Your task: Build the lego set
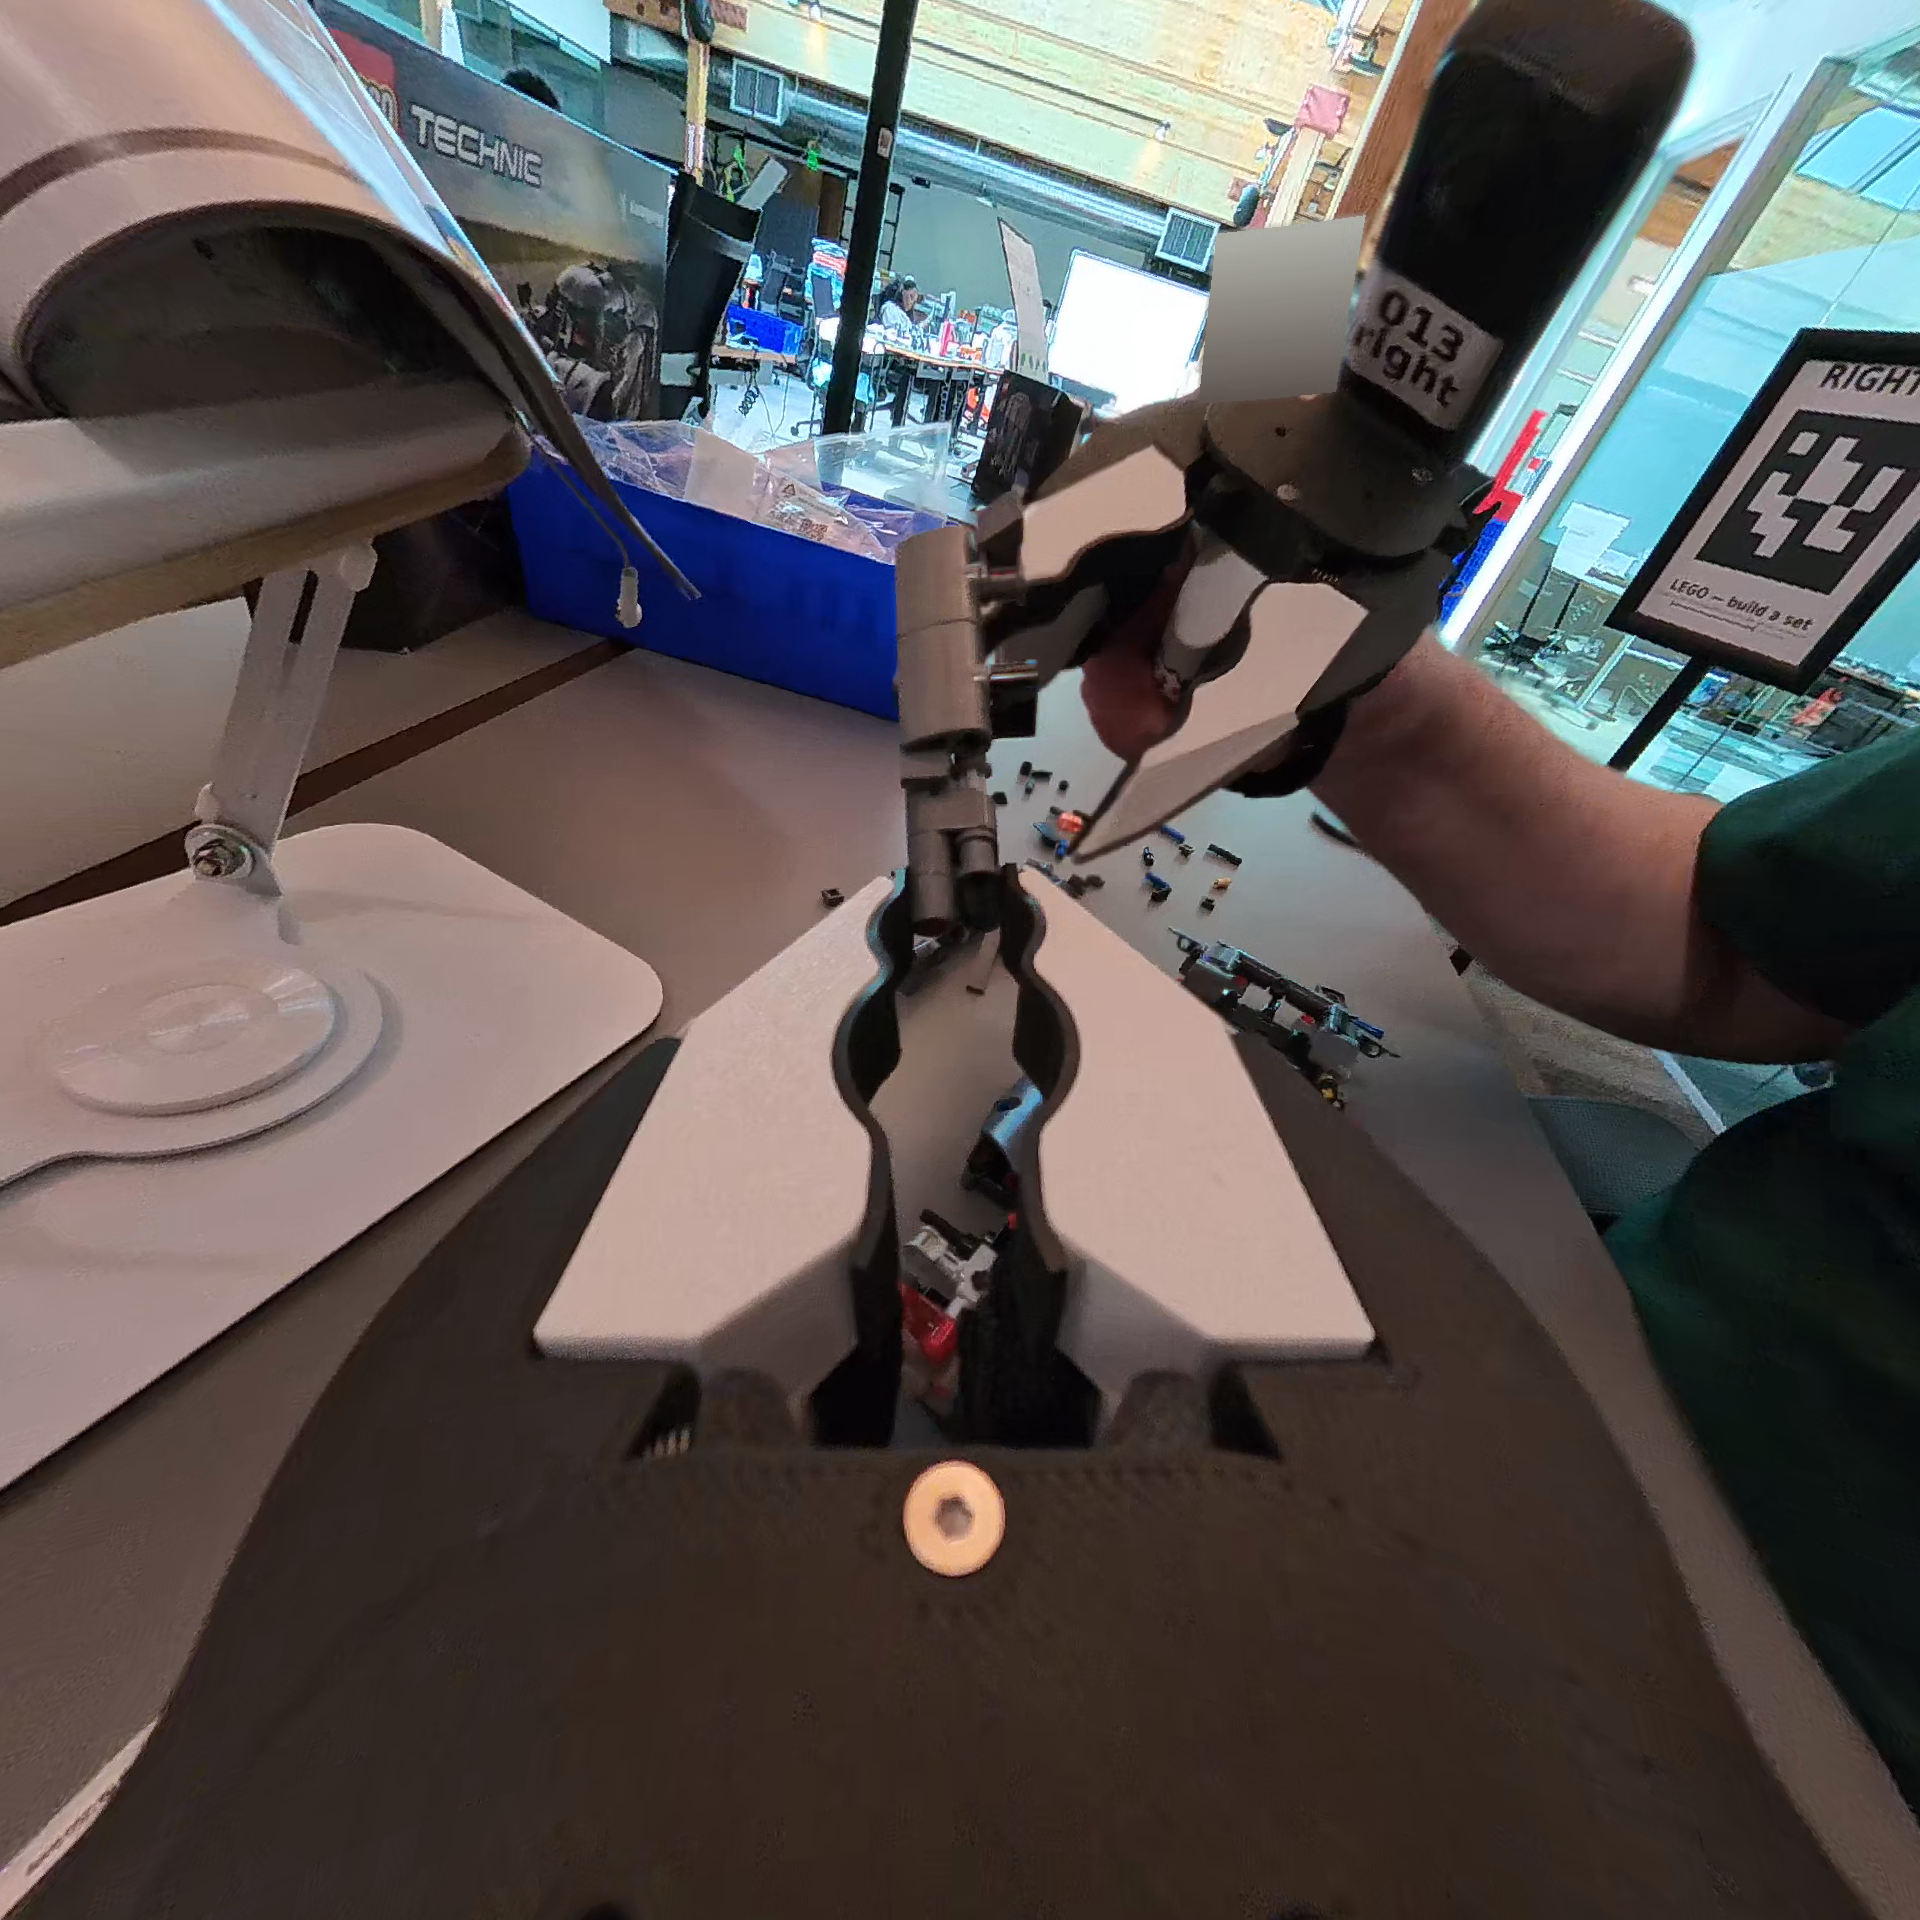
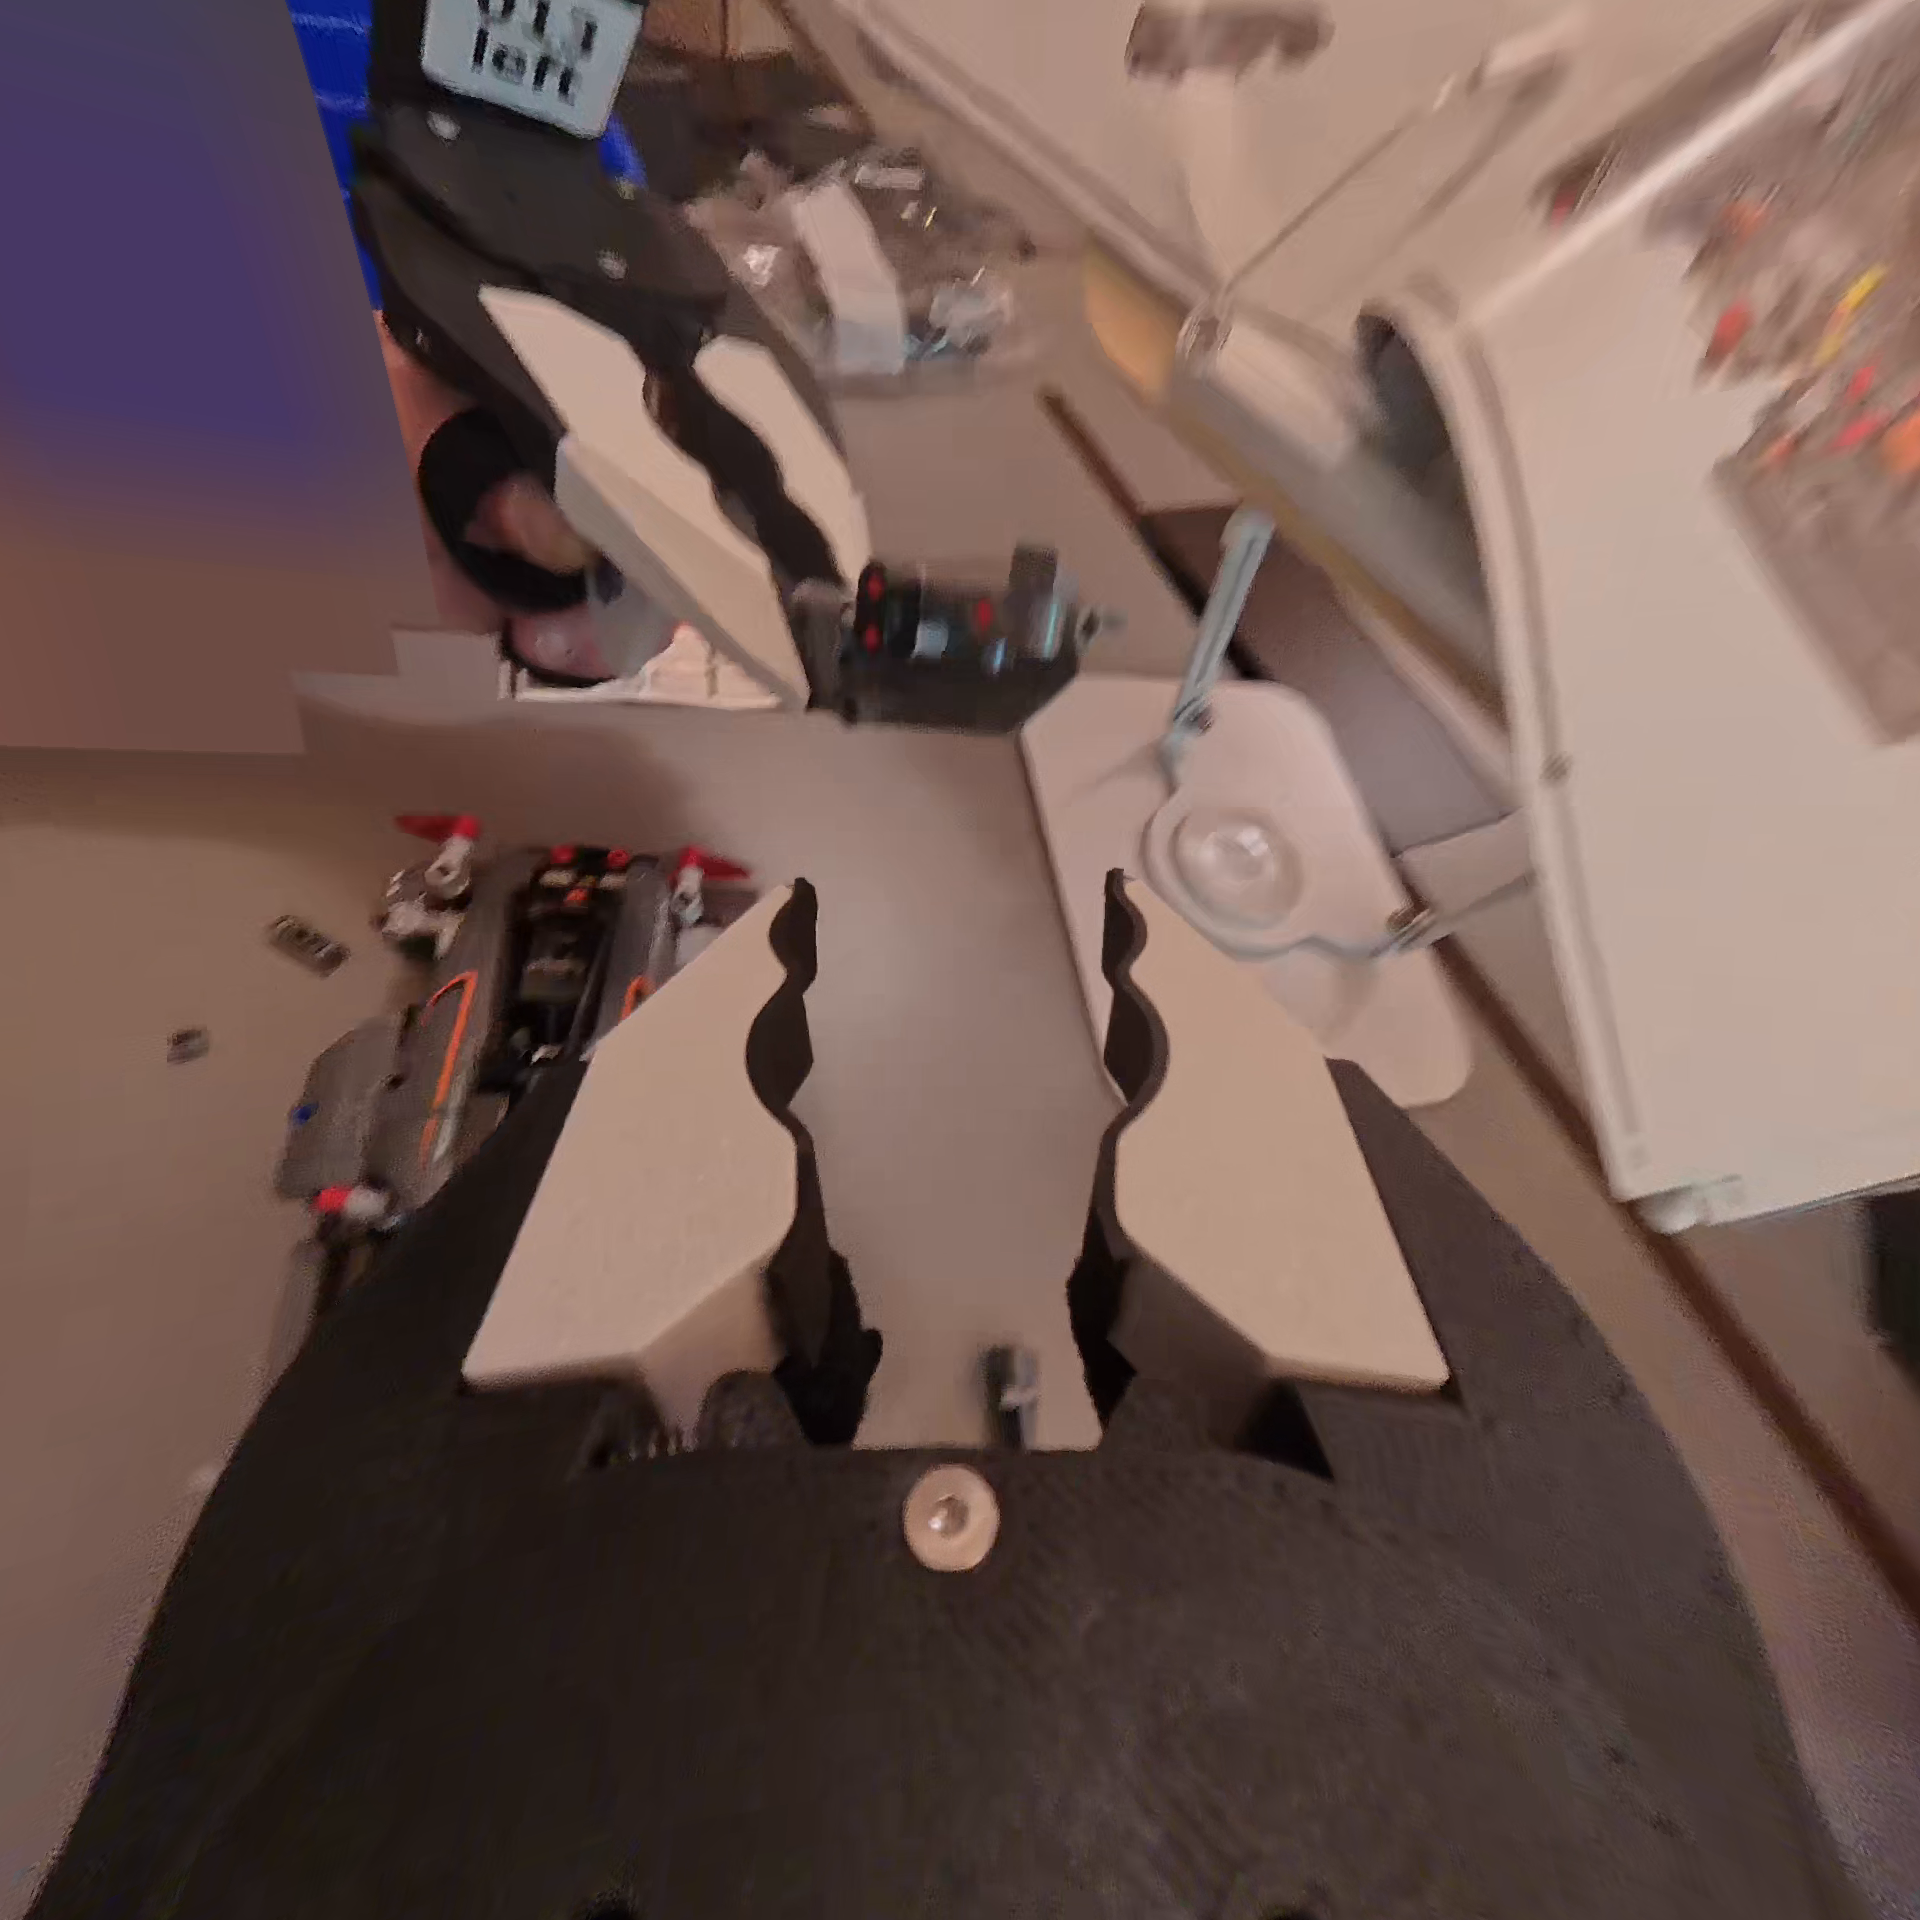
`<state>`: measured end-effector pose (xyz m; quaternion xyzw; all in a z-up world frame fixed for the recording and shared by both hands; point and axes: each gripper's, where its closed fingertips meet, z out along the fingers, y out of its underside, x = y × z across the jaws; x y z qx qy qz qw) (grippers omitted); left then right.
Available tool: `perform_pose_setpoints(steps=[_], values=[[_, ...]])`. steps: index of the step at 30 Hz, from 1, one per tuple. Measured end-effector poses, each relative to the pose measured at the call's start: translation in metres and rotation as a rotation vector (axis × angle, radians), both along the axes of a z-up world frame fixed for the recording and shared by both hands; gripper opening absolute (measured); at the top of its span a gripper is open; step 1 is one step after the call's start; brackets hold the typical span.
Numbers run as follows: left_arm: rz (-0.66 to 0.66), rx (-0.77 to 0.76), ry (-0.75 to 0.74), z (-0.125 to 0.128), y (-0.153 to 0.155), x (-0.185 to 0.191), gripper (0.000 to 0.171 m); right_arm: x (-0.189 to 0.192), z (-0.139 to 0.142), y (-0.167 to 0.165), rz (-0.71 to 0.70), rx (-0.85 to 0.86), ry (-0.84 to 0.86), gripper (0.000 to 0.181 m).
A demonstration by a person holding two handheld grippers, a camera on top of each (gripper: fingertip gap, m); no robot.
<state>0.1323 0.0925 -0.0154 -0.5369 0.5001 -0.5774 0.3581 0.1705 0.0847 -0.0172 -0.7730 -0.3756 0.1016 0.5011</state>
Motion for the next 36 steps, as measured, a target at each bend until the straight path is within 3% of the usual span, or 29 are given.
perform_pose_setpoints(steps=[7,14,17,25,36], values=[[-0.001,-0.012,0.013,-0.007,0.002,0.002,0.014,0.011,-0.054,-0.052,0.096,-0.437,0.131,0.048],[-0.008,-0.022,0.021,-0.012,0.002,0.004,0.014,0.010,-0.094,-0.079,0.136,-0.662,0.049,0.045],[-0.009,-0.023,0.022,-0.013,0.002,0.004,0.014,0.007,-0.097,-0.077,0.135,-0.679,0.062,0.034],[-0.014,-0.024,0.017,-0.011,0.001,0.003,0.013,0.016,-0.088,-0.080,0.152,-0.658,0.240,0.031],[-0.018,-0.026,0.026,-0.015,0.001,0.005,0.014,0.022,-0.084,-0.089,0.195,-0.590,0.317,0.031]])
